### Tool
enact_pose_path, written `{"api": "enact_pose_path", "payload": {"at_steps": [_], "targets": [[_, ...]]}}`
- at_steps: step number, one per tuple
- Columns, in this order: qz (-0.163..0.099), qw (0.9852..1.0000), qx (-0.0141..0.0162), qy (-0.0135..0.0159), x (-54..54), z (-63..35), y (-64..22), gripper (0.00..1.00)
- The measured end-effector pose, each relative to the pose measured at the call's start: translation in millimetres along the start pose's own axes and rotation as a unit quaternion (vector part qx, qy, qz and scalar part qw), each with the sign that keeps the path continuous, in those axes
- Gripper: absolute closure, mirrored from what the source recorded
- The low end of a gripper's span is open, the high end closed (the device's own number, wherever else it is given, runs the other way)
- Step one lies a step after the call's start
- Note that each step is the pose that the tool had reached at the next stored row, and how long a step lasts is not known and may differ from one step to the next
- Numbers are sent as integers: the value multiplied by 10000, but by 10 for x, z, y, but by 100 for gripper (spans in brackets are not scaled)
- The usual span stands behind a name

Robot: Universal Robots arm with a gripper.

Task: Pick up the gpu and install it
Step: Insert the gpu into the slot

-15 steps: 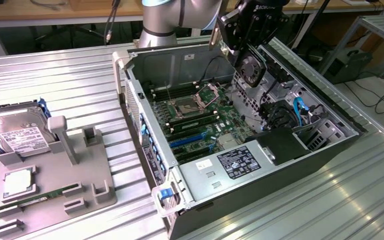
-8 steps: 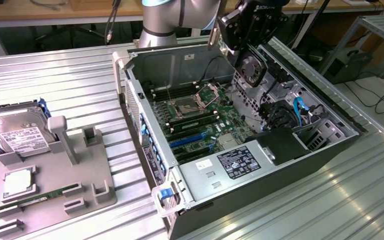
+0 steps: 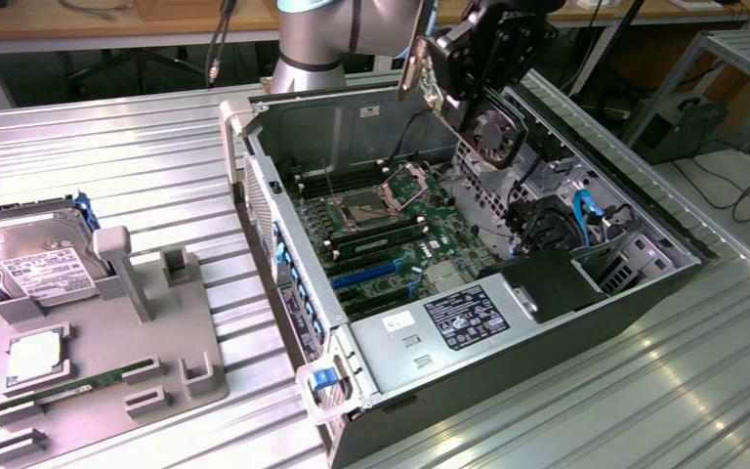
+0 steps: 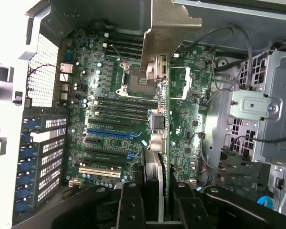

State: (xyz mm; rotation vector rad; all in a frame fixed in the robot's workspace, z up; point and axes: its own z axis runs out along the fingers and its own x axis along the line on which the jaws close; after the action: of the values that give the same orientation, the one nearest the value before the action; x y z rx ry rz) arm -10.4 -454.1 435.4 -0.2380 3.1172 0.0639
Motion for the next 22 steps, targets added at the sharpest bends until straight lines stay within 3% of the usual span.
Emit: {"api": "enact_pose_path", "payload": {"at_steps": [4, 6, 14, 19, 22], "targets": [[-342, 9994, -6, 13, 0, 0, 0, 72], [-605, 9982, -11, 24, 0, 0, 0, 72], [-1149, 9934, -20, 46, 0, 0, 0, 72], [-1478, 9890, -26, 59, 0, 0, 0, 72], [-1694, 9855, -30, 67, 0, 0, 0, 72]]}}
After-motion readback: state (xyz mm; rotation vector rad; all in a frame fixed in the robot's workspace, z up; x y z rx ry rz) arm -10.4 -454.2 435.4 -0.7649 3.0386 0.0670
